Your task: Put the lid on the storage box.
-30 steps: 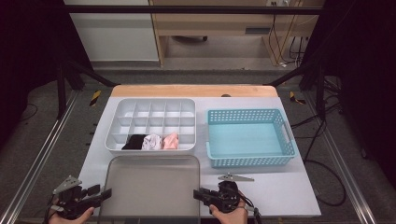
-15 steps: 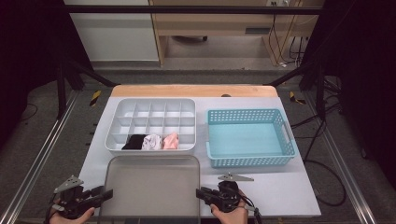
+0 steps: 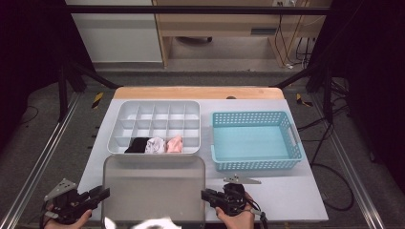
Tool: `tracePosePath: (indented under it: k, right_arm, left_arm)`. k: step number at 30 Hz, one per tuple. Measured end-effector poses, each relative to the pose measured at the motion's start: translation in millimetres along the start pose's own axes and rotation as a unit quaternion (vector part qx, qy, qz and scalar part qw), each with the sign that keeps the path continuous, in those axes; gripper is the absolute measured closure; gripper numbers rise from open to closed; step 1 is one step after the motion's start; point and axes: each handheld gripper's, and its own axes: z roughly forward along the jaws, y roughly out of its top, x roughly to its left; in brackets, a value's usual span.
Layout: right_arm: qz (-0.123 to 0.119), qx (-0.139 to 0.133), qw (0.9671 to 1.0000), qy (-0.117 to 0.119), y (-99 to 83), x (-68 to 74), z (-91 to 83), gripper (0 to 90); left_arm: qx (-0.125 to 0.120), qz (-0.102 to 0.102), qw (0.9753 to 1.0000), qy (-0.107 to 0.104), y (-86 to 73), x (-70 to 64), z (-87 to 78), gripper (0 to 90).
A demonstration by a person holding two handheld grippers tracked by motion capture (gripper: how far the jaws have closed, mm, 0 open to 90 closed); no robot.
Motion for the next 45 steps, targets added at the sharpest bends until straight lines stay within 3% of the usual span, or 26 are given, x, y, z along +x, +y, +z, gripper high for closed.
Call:
tracePosePath:
  k: [11, 20, 27, 39, 45]
  right_arm:
    - [-0.025, -0.028, 0.9993, -0.004, 24.9, 8.9, -15.6, 75.3]
    - [-0.041, -0.066, 0.9970, -0.005, 48.3, 14.9, -37.6, 75.1]
    - [-0.052, -0.085, 0.9950, -0.004, 69.0, 19.0, -41.2, 74.8]
    - [-0.079, -0.117, 0.9899, -0.020, 97.5, 15.1, -41.0, 74.2]
    - [-0.075, -0.121, 0.9897, -0.018, 107.9, 9.2, -34.4, 74.0]
  left_arm:
    - [-0.014, 0.029, 0.9995, 0.006, 24.7, -11.7, -8.8, 61.8]
    - [-0.051, 0.055, 0.9972, 0.010, 57.5, -28.6, -21.0, 62.4]
    - [-0.079, 0.051, 0.9956, 0.004, 79.5, -26.7, -23.1, 63.5]
    - [-0.112, 0.056, 0.9921, 0.006, 101.8, -26.2, -9.9, 64.0]
    - [-0.122, 0.056, 0.9908, 0.012, 113.3, -24.6, -5.9, 64.1]
